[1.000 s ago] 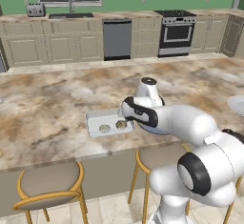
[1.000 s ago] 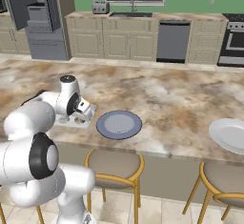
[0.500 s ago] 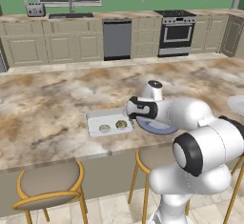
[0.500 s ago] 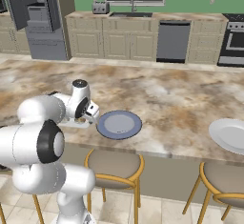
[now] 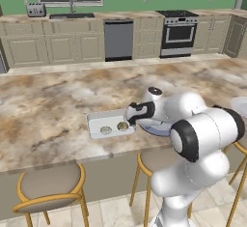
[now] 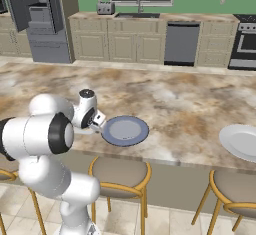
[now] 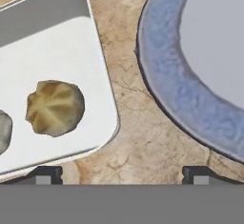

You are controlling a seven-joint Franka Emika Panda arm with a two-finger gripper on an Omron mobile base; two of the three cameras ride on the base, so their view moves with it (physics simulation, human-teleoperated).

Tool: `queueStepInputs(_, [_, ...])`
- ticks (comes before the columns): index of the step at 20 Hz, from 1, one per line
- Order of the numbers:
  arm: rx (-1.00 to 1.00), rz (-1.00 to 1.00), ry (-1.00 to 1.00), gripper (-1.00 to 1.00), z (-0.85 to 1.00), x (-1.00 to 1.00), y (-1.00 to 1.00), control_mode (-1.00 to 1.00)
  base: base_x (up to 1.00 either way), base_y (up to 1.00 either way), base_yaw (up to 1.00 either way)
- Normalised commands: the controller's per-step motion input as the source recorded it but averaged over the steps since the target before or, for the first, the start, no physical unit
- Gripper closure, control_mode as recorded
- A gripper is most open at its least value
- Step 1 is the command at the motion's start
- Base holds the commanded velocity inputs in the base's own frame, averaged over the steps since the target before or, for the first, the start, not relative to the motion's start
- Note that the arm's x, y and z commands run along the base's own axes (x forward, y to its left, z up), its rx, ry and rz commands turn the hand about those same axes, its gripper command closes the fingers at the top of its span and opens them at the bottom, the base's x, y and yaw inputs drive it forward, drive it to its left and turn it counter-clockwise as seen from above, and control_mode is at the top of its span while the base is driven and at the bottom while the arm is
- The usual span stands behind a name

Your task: Place two dumplings into each of the tupperware containers and then place the containers in the fridge.

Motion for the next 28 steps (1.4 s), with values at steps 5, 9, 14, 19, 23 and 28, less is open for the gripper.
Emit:
queueStepInputs(5, [0.00, 0.00, 0.00, -1.00, -0.17, 0.37, 0.00, -1.00, 0.00, 0.00, 0.00])
queueStepInputs(9, [0.00, 0.00, 0.00, -1.00, -0.32, 0.18, 0.00, -1.00, 0.00, 0.00, 0.00])
queueStepInputs(14, [0.00, 0.00, 0.00, -1.00, -0.35, 0.02, 0.00, -1.00, 0.00, 0.00, 0.00])
queueStepInputs(19, [0.00, 0.00, 0.00, -1.00, -0.25, 0.01, 0.00, -1.00, 0.00, 0.00, 0.00])
queueStepInputs(23, [0.00, 0.00, 0.02, 1.00, -0.09, 0.00, 0.00, -1.00, 0.00, 0.00, 0.00])
queueStepInputs(28, [0.00, 0.00, 0.06, 1.00, -0.01, 0.00, 0.00, -1.00, 0.00, 0.00, 0.00])
